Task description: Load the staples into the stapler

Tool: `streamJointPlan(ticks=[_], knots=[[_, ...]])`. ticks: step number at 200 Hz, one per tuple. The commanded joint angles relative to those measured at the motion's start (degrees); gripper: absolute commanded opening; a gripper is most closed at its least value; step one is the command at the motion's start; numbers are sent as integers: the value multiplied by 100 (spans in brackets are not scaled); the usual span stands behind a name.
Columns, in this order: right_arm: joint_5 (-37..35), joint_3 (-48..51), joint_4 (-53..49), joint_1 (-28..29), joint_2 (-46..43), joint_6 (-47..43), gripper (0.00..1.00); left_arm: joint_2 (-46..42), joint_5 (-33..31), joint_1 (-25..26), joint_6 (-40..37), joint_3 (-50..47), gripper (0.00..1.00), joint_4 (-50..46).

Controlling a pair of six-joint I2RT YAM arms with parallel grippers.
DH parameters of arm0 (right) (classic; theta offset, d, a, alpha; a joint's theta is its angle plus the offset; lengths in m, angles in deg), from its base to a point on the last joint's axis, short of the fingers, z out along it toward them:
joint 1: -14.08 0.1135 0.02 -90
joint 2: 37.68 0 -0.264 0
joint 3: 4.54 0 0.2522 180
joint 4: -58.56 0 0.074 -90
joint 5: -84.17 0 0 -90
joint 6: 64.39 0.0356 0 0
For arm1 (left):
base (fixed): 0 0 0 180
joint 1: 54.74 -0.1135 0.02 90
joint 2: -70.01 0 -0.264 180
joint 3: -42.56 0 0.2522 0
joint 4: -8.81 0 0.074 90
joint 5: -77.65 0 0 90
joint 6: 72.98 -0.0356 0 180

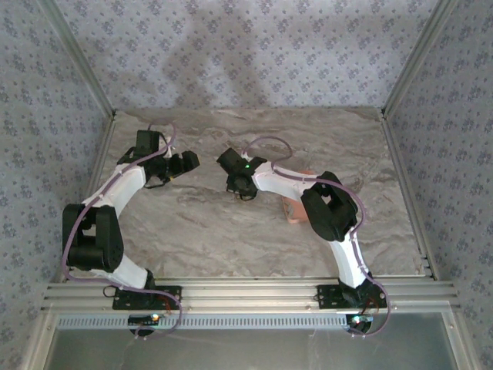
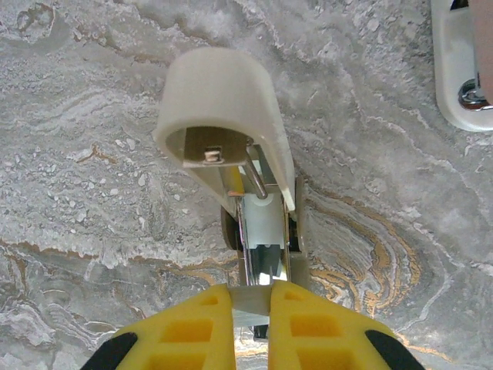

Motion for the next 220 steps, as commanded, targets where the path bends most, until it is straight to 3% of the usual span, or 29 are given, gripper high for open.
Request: streamJointPlan(ticks=[1, 220], knots=[[-181, -157, -344, 36, 16, -91, 13, 73, 146, -61, 26, -6, 85, 65], [121, -285, -487, -13, 298, -121, 13, 134, 165, -61, 61, 21, 85, 95]])
